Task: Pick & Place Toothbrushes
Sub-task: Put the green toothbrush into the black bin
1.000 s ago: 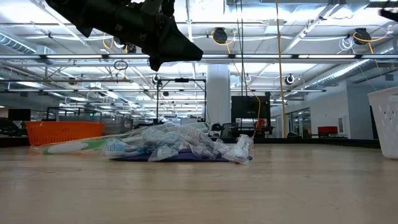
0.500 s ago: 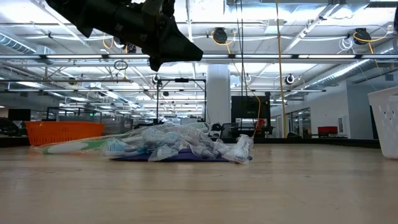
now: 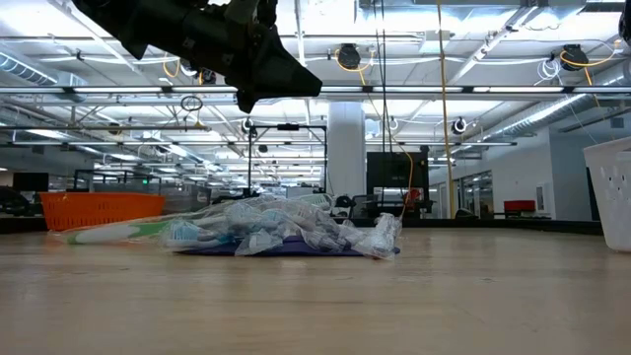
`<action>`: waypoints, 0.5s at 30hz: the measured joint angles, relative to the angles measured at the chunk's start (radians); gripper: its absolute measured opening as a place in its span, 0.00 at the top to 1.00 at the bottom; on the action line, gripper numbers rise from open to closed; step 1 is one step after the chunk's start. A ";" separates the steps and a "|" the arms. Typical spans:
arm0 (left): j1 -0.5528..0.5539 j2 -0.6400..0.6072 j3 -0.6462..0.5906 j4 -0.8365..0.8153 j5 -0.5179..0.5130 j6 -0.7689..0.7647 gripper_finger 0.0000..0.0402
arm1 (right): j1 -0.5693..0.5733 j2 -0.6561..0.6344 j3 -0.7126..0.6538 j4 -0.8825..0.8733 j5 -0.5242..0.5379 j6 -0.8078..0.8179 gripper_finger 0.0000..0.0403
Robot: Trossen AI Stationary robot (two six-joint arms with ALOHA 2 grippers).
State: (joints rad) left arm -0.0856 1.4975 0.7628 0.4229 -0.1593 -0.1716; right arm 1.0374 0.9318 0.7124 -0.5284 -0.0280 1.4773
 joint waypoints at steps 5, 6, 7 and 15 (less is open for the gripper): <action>0.000 0.000 0.000 0.000 0.000 -0.003 0.88 | 0.000 0.000 0.000 0.001 0.004 0.005 0.90; 0.000 0.000 0.000 0.000 0.000 -0.002 0.88 | 0.000 0.000 0.000 0.000 0.006 0.007 0.88; 0.000 0.000 0.000 0.000 0.000 -0.002 0.88 | 0.000 0.001 -0.001 0.001 0.013 0.007 0.87; 0.000 0.000 0.000 0.000 0.000 -0.002 0.88 | -0.001 0.002 -0.066 0.072 0.019 0.059 0.78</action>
State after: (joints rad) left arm -0.0856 1.4975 0.7628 0.4229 -0.1589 -0.1734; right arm 1.0363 0.9337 0.6465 -0.4559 -0.0091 1.5364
